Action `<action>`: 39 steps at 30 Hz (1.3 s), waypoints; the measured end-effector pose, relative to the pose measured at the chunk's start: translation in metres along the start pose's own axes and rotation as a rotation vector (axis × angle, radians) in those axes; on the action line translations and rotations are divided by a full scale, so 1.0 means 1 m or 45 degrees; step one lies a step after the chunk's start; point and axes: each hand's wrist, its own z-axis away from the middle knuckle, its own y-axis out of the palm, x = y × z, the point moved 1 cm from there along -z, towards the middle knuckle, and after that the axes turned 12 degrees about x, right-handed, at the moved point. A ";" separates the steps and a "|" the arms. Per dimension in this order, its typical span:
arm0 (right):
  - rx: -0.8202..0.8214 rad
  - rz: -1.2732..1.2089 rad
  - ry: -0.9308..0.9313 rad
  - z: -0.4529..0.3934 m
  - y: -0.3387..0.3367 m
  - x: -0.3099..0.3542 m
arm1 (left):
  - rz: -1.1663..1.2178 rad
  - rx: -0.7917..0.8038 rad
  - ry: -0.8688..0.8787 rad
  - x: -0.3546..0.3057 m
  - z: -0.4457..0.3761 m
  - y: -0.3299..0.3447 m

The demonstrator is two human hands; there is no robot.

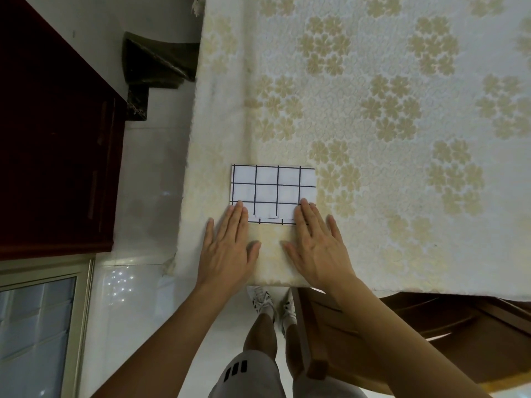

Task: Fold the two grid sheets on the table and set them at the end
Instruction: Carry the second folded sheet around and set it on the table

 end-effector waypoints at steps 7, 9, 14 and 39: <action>0.008 0.036 0.019 0.006 0.004 0.002 | -0.010 0.013 0.008 0.000 0.009 0.006; 0.011 0.034 0.030 0.008 0.005 0.004 | -0.012 0.020 0.017 0.000 0.010 0.007; -0.038 0.016 0.051 0.012 0.007 0.007 | -0.001 0.020 0.014 0.000 0.012 0.003; -0.040 0.068 0.082 0.035 0.025 0.019 | -0.044 0.040 0.035 0.001 0.031 0.008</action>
